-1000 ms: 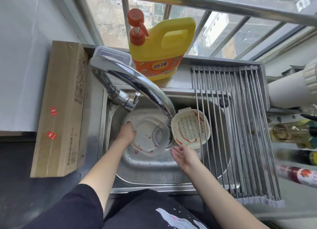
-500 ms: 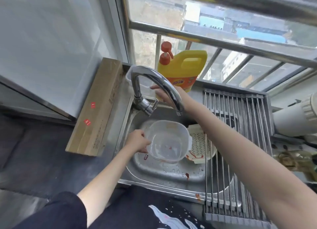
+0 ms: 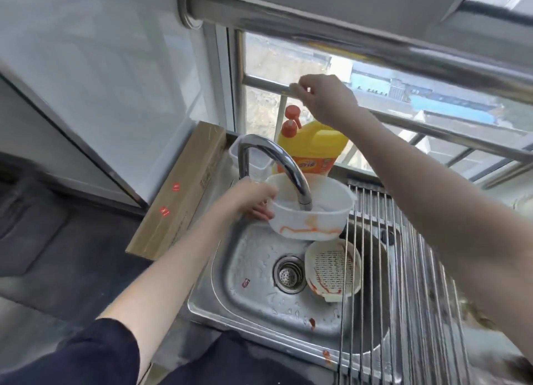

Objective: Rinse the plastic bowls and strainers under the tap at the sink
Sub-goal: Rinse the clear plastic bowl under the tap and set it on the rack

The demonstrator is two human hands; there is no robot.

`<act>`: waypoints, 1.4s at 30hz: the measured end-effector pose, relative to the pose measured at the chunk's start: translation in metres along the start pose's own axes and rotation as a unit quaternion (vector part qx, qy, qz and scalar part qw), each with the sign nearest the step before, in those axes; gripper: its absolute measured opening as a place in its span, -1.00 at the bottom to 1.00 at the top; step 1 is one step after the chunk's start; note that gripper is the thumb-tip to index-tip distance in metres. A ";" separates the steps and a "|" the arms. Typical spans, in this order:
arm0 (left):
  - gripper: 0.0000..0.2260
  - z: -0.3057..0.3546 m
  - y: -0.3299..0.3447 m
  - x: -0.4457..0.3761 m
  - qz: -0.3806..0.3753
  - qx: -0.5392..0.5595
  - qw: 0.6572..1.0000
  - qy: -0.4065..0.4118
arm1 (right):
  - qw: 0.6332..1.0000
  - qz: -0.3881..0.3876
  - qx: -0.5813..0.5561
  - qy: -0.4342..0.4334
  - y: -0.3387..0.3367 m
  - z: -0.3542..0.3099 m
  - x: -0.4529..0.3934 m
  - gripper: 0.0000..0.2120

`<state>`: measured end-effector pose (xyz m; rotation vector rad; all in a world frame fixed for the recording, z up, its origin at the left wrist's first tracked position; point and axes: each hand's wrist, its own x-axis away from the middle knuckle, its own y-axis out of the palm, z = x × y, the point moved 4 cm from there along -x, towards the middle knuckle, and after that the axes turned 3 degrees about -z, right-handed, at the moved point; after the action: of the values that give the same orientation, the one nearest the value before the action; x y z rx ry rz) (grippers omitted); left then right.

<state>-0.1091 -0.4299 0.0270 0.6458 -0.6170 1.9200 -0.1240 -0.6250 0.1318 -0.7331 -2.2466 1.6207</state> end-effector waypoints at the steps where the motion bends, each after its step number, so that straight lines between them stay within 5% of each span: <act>1: -0.90 0.008 -0.001 -0.002 -0.013 0.020 1.000 0.002 | 0.999 -0.025 0.033 -0.013 0.002 -0.007 -0.011 -0.63; 7: -0.81 0.029 -0.001 -0.021 -0.067 0.105 0.992 0.009 | 0.972 -0.122 0.150 -0.130 0.030 -0.027 -0.044 -0.63; 11: -0.69 0.026 -0.007 -0.029 -0.076 0.077 0.994 0.020 | 0.980 -0.095 0.100 -0.143 0.038 -0.018 -0.048 -0.60; 20: -0.88 0.032 -0.012 -0.022 -0.076 0.052 0.995 0.038 | 0.979 -0.117 0.103 -0.134 0.038 -0.016 -0.046 -0.58; 27: -0.87 0.006 -0.014 -0.008 -0.043 -0.031 0.997 0.061 | 0.987 0.090 -0.101 -0.088 0.000 -0.011 -0.001 -0.50; 32: -0.84 -0.042 -0.013 0.003 0.020 -0.059 0.995 0.081 | 0.989 -0.122 -0.081 -0.033 0.056 0.012 0.060 -0.53; 38: -0.89 -0.076 -0.010 0.014 0.049 -0.097 0.990 0.086 | 0.980 -0.100 -0.172 -0.006 0.094 0.008 0.060 -0.71; 42: -0.81 -0.100 -0.010 0.018 0.032 -0.101 0.994 0.032 | 0.954 -0.272 -0.125 0.010 0.124 0.003 0.061 -0.70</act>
<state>-0.1244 -0.3487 -0.0321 0.4390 -0.7883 1.8995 -0.1465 -0.5636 0.0098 -0.1435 -2.3805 1.0770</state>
